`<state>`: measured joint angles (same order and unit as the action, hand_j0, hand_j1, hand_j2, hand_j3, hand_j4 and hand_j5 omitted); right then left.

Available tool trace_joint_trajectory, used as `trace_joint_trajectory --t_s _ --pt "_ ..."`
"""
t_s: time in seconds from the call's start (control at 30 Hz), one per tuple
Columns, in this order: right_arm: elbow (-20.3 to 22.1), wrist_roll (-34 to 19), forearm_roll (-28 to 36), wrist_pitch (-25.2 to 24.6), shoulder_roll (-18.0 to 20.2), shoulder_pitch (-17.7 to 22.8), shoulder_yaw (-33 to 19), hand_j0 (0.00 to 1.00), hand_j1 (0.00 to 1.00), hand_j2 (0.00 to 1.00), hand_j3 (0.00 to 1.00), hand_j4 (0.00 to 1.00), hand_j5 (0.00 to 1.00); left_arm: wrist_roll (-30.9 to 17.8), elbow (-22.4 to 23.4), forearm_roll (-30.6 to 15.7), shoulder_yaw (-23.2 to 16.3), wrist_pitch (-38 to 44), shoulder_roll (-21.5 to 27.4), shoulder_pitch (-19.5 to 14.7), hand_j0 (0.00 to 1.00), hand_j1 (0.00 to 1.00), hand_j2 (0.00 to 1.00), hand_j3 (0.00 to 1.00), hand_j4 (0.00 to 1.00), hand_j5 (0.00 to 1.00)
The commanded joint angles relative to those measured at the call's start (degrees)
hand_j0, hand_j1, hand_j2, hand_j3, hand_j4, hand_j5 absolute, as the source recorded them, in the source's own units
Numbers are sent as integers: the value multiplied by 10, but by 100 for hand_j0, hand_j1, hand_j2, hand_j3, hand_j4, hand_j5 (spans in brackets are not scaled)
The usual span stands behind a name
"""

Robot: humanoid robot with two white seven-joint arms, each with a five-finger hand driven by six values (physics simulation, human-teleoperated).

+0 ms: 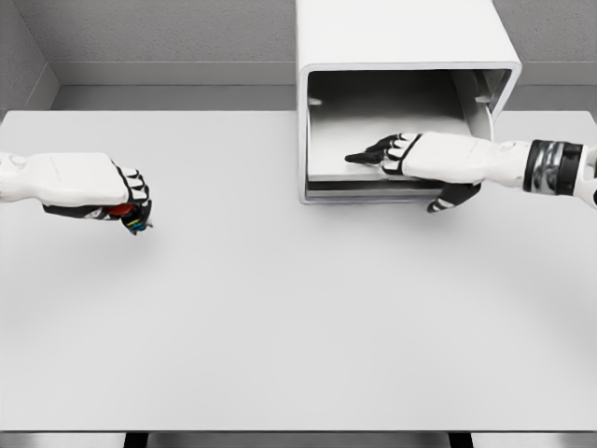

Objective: Slide open multi-storey tabletop storage cabinets and put open load switch and slide close multi-storey tabletop storage cabinets

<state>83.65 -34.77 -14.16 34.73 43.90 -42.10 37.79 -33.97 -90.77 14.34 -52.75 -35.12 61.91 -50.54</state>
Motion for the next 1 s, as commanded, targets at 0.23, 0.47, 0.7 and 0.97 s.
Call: trace_joint_trajectory --t_s 0.23,0.47,0.7,0.97 --pt "28 -2 17 3 23 9 -27 100 100 100 100 100 100 0 -3 -25 2 1 1 -4 32 32 32 32 32 32" --pt "46 -2 17 3 19 7 -27 100 100 100 100 100 100 0 -23 -64 5 1 14 -9 32 32 32 32 32 32" --pt "32 -2 24 3 5 -3 -27 100 100 100 100 100 100 -1 -24 -64 5 1 13 -8 33 33 33 33 33 33" --pt "-81 -2 17 -43 -65 -61 19 100 100 100 100 100 100 -6 -27 -64 5 1 17 -8 33 33 33 33 33 33"
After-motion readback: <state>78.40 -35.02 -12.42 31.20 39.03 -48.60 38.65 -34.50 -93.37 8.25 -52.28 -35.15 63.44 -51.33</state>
